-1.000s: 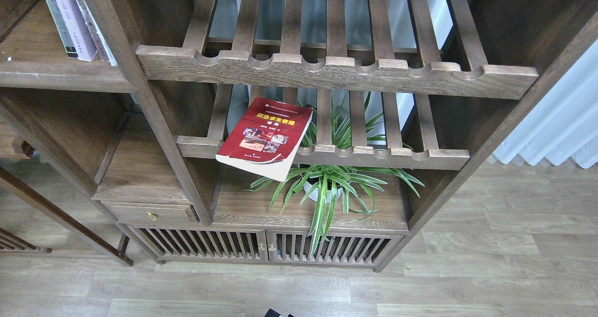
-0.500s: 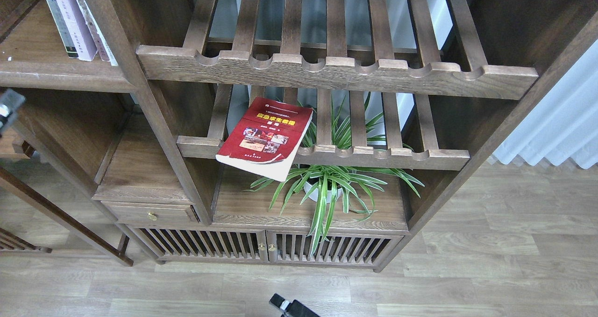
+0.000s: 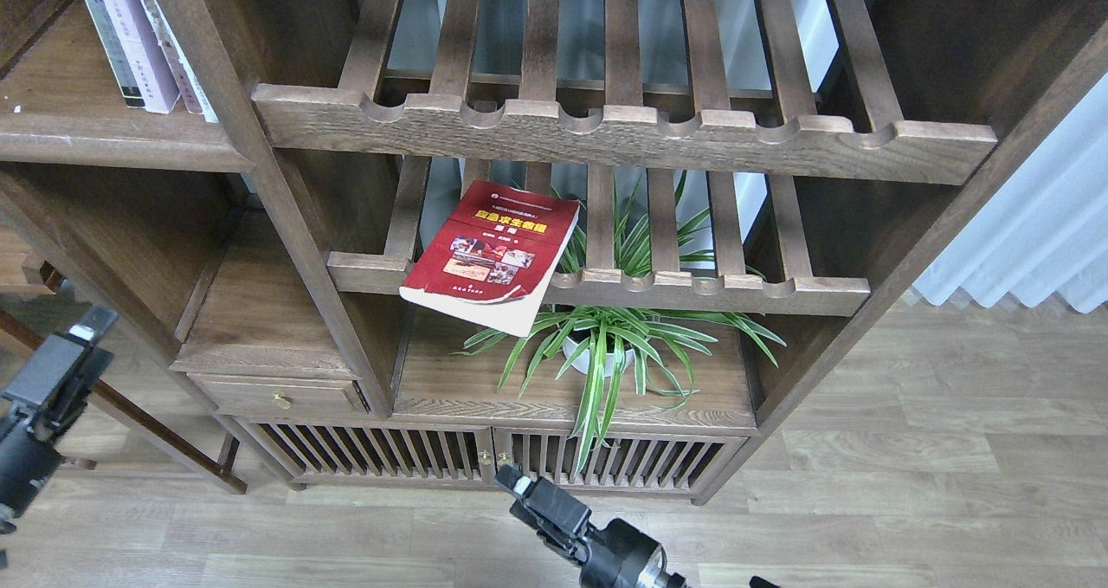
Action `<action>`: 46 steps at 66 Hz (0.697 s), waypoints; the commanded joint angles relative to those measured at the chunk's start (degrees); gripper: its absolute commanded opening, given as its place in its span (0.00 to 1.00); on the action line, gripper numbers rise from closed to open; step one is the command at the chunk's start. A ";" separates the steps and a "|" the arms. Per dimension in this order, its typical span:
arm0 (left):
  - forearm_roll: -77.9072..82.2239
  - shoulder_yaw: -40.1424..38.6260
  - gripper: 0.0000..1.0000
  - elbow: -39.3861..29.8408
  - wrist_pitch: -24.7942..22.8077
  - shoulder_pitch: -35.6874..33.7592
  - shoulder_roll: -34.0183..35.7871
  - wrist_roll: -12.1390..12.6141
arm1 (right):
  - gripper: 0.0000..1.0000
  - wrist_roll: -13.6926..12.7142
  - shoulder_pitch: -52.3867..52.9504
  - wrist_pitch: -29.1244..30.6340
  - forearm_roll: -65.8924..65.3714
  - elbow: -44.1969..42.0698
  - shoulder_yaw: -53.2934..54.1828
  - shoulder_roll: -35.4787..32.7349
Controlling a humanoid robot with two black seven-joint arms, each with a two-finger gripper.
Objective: Organize books on shelf
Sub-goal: 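Reach the right gripper up to the red book on the middle shelf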
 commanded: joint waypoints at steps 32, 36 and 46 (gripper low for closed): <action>-2.84 -0.97 1.00 5.16 0.00 -0.19 0.22 0.00 | 0.99 1.92 12.66 0.02 -0.60 1.60 -0.44 0.00; -3.02 -0.89 1.00 5.16 0.00 -0.19 0.22 0.00 | 0.99 1.92 13.54 0.02 -0.51 1.34 -0.09 0.00; -3.02 -0.89 1.00 5.08 0.00 -0.45 0.31 0.00 | 0.99 1.92 15.55 0.02 -0.60 0.03 0.26 0.00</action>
